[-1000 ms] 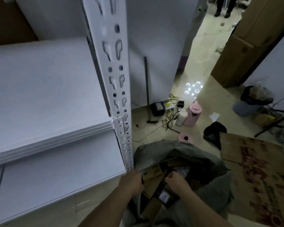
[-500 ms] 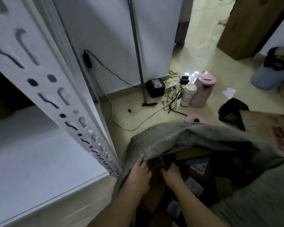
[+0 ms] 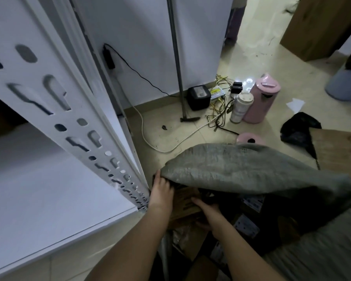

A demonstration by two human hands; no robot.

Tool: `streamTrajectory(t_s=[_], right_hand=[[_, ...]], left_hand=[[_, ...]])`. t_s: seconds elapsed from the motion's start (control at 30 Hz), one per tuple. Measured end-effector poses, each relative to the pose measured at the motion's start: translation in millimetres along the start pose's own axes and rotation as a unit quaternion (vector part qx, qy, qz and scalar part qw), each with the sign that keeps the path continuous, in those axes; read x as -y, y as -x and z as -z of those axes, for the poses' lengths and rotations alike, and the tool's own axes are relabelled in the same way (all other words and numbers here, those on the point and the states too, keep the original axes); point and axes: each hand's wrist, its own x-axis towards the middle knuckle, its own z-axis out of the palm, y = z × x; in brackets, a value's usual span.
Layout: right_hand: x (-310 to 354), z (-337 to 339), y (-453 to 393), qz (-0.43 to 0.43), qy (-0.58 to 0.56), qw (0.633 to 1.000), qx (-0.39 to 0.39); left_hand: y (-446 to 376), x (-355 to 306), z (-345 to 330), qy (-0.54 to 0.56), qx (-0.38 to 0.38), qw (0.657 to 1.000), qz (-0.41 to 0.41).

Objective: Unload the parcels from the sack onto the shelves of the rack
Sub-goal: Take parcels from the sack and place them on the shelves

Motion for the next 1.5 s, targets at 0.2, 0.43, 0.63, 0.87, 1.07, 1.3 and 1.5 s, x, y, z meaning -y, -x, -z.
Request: streamTrajectory(t_s=[0.2, 0.43, 0.63, 0.87, 1.07, 1.3, 1.5], right_hand=[[12, 16, 64, -0.028, -0.006, 0.997, -0.070], [58, 34, 216, -0.076, -0.041, 0.994, -0.068], [114, 44, 353, -0.163, -0.035, 0.986, -0.002], [155, 52, 461, -0.122, -0.068, 0.986, 0.089], [165, 41, 501, -0.091, -0.069, 0.993, 0.005], [186, 34, 523, -0.032, -0.057, 0.997, 0.028], [198, 44, 541, -0.024, -0.057, 0.988, 0.140]], left_hand=[[51, 9, 35, 0.153, -0.013, 0.988, -0.006], [172, 41, 103, 0.516, 0.087, 0.852, 0.015], [272, 101, 161, 0.775, 0.071, 0.627, 0.028], [354, 167, 231, 0.833, 0.008, 0.553, -0.002], [389, 179, 274, 0.752, -0.147, 0.642, 0.021], [398, 170, 301, 0.455, -0.295, 0.840, -0.005], [410, 171, 308, 0.282, -0.473, 0.831, -0.075]])
